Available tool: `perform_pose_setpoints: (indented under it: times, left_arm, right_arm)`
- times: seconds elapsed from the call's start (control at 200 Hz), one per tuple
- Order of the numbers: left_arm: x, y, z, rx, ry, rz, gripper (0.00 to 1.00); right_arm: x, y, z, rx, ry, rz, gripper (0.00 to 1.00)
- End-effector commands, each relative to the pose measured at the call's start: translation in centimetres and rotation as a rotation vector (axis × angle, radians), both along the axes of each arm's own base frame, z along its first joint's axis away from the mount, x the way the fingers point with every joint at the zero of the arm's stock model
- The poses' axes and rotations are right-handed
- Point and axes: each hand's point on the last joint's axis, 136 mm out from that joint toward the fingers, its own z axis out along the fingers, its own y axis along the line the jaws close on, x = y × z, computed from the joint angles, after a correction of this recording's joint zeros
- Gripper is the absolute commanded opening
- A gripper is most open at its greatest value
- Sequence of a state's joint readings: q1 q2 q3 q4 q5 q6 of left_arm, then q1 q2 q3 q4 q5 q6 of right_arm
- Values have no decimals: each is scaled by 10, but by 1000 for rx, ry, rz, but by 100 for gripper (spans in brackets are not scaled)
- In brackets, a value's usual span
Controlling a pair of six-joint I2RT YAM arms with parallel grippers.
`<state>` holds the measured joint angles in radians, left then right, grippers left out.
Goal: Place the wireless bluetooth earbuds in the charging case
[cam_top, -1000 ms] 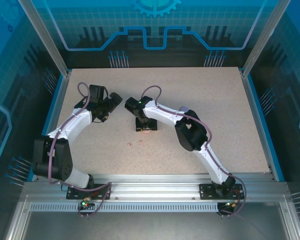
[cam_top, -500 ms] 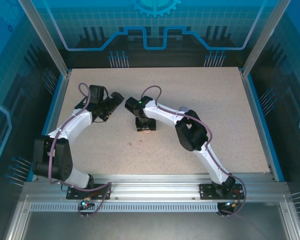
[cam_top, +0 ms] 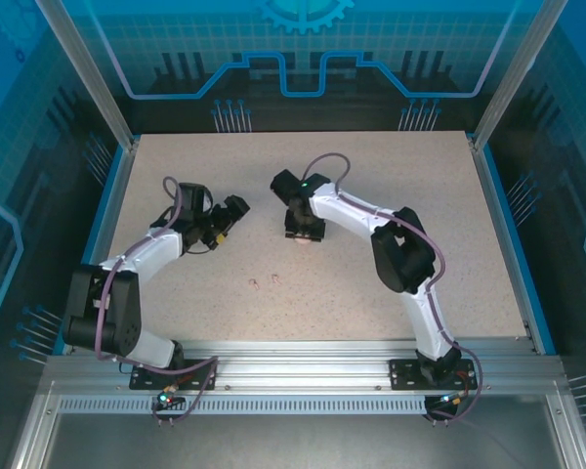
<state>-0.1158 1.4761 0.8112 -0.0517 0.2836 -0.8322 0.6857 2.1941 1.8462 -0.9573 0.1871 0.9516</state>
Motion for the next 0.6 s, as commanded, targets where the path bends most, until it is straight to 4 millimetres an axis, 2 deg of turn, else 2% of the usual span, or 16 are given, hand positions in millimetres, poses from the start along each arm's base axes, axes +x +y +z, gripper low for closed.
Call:
perform_pose_setpoints:
  times: [0.0, 0.225, 0.31, 0.435, 0.595]
  left_arm:
    - [9, -28, 18, -77, -157, -89, 99]
    - [9, -61, 19, -120, -304, -163, 99]
    - [7, -79, 27, -136, -383, -227, 99]
    - [5, -102, 27, -125, -426, -297, 99]
    - [10, -114, 17, -124, -427, -315, 97]
  right_arm:
    - [15, -11, 12, 81, -12, -106, 44]
    - [36, -23, 11, 229, 29, -308, 44]
    - [42, -25, 7, 296, 58, -387, 44]
    - [48, -22, 1, 392, 98, -485, 45]
    - [53, -10, 6, 466, 115, -525, 45]
